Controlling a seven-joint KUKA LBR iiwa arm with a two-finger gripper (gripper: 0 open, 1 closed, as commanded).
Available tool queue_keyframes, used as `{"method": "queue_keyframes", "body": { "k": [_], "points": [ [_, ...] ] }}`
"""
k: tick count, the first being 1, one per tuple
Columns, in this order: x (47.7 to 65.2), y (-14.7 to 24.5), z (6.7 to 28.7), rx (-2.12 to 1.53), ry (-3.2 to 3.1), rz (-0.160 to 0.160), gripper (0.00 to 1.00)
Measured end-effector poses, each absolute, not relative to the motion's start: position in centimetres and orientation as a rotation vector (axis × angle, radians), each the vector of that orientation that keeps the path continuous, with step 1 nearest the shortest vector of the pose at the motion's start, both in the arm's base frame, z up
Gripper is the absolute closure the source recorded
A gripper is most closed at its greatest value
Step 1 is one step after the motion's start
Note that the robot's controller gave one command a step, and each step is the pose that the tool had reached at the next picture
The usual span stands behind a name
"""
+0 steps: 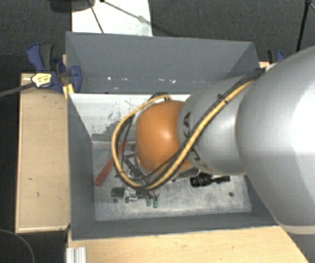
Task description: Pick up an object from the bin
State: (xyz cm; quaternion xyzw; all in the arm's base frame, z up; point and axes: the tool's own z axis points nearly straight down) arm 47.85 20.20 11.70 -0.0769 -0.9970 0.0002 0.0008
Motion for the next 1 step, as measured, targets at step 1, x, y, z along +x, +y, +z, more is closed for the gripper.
{"method": "queue_keyframes", "body": {
  "k": [1],
  "points": [
    [47.89,20.21,13.14,-0.242,-3.132,-0.001,1.0]
  ]
}}
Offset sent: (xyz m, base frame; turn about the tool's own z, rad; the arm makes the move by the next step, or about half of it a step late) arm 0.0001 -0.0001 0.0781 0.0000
